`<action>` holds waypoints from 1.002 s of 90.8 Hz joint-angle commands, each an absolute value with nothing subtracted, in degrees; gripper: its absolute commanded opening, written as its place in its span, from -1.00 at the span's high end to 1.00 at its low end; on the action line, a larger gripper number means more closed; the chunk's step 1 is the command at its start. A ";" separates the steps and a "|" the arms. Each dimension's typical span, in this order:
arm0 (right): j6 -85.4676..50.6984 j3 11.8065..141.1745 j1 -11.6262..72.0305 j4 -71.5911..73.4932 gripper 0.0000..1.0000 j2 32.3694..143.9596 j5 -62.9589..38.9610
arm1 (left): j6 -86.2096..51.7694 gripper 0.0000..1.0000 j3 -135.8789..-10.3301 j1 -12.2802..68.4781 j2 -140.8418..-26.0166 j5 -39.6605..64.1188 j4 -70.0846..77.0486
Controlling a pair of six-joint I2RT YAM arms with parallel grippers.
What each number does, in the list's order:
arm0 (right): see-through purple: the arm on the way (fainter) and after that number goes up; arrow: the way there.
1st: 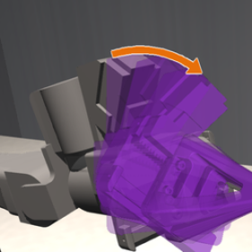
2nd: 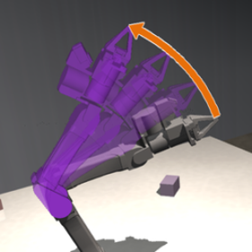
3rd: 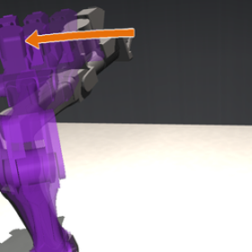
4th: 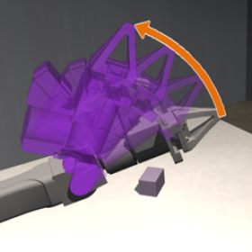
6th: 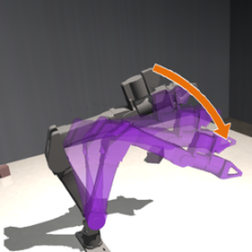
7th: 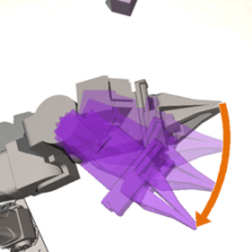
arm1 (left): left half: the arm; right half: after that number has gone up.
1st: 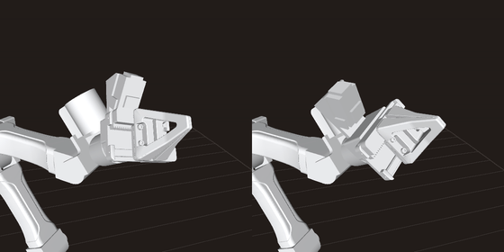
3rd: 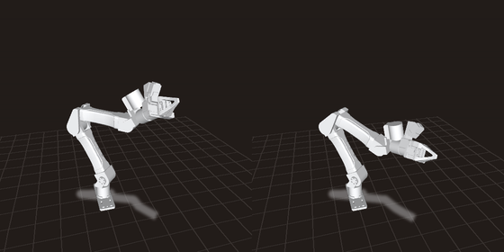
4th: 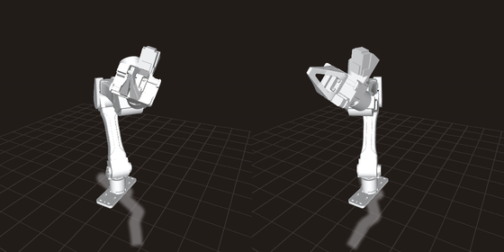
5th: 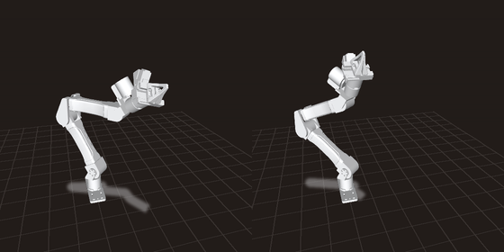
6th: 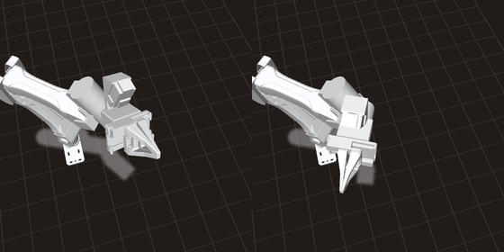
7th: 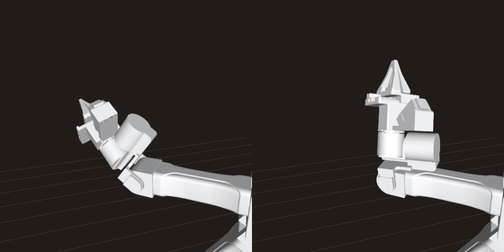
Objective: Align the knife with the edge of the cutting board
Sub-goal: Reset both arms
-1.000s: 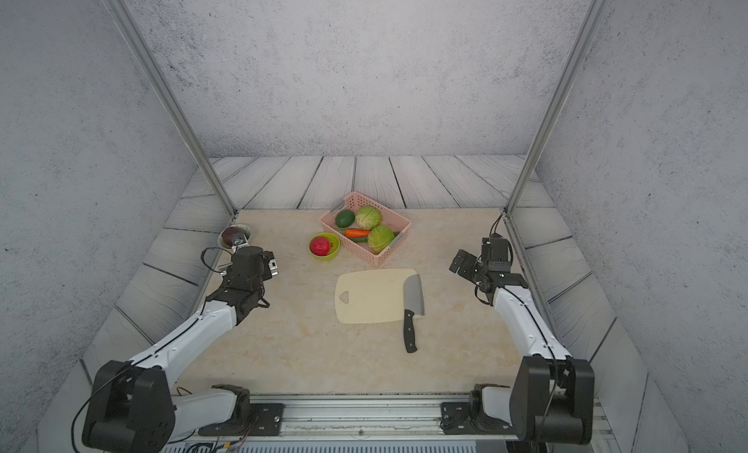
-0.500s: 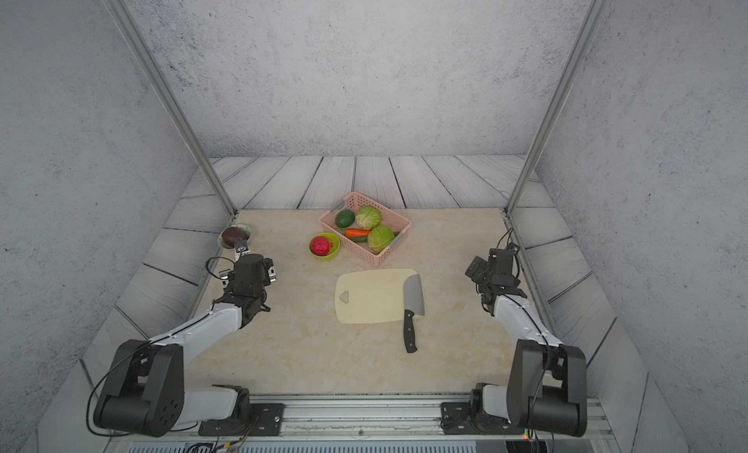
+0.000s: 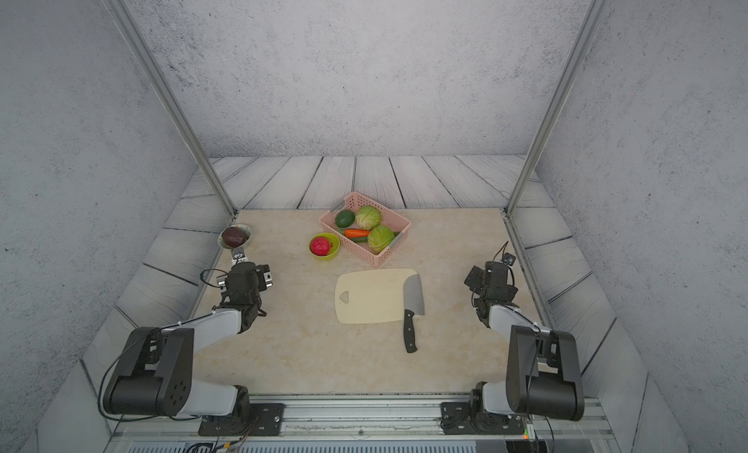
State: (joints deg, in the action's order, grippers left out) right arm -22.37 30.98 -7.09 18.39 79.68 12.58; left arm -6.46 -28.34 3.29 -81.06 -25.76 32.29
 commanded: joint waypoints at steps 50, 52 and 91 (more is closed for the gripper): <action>-14.30 21.36 -7.29 40.62 -0.99 78.85 7.39 | -0.58 -0.97 -26.47 -0.36 -87.15 -1.34 42.69; -13.97 21.18 -7.29 41.11 -0.99 78.95 6.44 | -0.72 -0.97 -26.74 -0.42 -87.27 -1.43 42.40; -10.71 22.35 -7.12 41.76 -0.99 80.55 0.28 | -1.23 -0.97 -27.33 -0.88 -87.56 -1.31 41.75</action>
State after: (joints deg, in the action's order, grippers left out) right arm -12.01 21.41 -7.09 41.43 79.77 2.48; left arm -1.50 -26.22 -0.34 -87.33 -1.89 42.19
